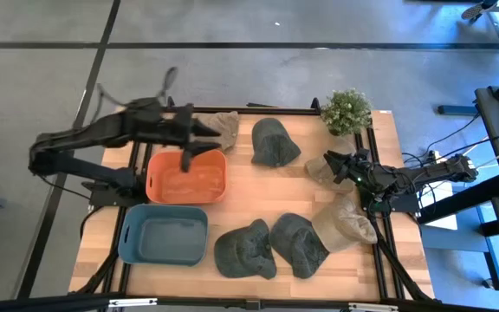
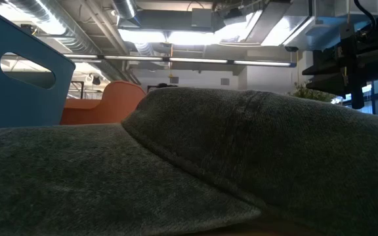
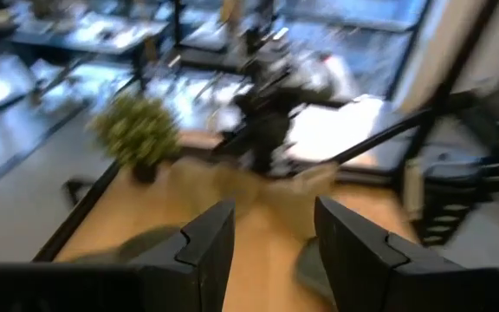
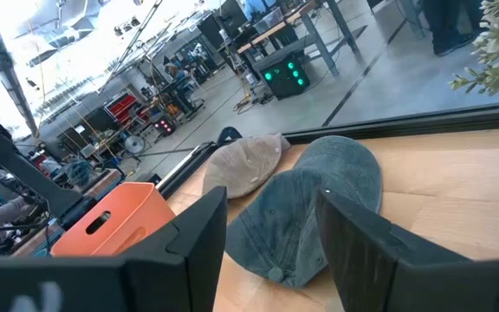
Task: Pick & Place hat
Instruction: Put the top left brown cap into the orange bin
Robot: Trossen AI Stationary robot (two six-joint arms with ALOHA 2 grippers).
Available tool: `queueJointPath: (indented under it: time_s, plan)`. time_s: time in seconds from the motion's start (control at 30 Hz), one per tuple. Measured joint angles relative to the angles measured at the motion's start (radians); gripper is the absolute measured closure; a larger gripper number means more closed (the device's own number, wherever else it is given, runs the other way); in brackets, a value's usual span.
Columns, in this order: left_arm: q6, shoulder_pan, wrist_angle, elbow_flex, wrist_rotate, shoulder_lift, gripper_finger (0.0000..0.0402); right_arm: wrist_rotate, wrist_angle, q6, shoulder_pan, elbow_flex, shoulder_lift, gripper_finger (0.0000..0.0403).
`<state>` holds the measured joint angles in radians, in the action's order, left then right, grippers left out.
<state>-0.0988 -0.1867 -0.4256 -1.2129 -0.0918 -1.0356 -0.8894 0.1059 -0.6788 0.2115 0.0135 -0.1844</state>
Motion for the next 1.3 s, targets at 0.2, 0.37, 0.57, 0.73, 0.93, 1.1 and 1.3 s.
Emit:
queueJointPath:
  time_s: [0.2, 0.37, 0.57, 0.73, 0.93, 1.1, 1.3]
  plan:
    - [0.057, -0.173, -0.085, -0.080, -0.097, -0.183, 0.0247, -0.002, 0.000, 0.000, 0.000, 0.000, 0.000, 0.0224]
    - [0.171, -0.278, -0.236, -0.204, -0.119, -0.372, 0.0247, -0.041, -0.002, 0.002, 0.000, 0.000, 0.000, 0.0224]
    - [0.335, -0.345, -0.332, -0.301, -0.109, -0.578, 0.0247, -0.061, -0.059, 0.003, 0.000, 0.000, 0.000, 0.0224]
    - [0.443, -0.383, -0.337, -0.355, 0.004, -0.722, 0.0247, -0.076, -0.071, 0.005, 0.000, 0.000, 0.000, 0.0224]
    - [0.513, -0.428, -0.429, -0.431, 0.023, -0.877, 0.0247, -0.160, -0.076, -0.020, 0.000, 0.000, 0.000, 0.0224]
    - [0.546, -0.436, -0.448, -0.438, 0.009, -0.964, 0.0247, -0.165, -0.083, -0.020, 0.000, 0.000, 0.000, 0.0224]
    - [0.583, -0.437, -0.456, -0.438, -0.005, -1.016, 0.0247, -0.166, -0.084, -0.019, 0.000, 0.000, 0.000, 0.0224]
